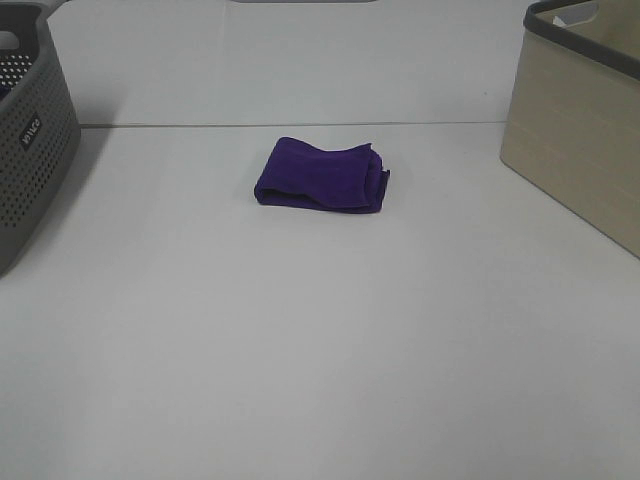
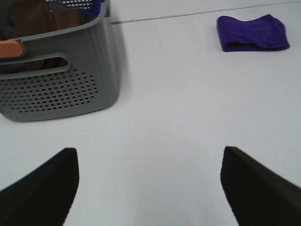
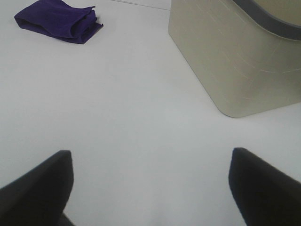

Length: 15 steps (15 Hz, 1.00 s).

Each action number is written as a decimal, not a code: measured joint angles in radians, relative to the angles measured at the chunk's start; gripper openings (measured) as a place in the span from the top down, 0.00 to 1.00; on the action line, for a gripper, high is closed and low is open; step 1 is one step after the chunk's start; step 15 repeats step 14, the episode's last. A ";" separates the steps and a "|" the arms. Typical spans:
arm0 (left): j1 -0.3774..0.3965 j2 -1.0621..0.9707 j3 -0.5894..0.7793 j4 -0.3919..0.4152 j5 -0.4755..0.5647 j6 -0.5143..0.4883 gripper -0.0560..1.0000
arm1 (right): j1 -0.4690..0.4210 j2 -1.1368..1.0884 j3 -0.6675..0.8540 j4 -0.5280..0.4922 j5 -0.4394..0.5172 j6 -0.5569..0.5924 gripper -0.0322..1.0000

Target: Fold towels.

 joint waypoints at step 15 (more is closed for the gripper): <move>0.056 0.000 0.000 -0.001 0.000 0.002 0.23 | 0.000 0.000 0.000 0.000 -0.001 0.000 0.12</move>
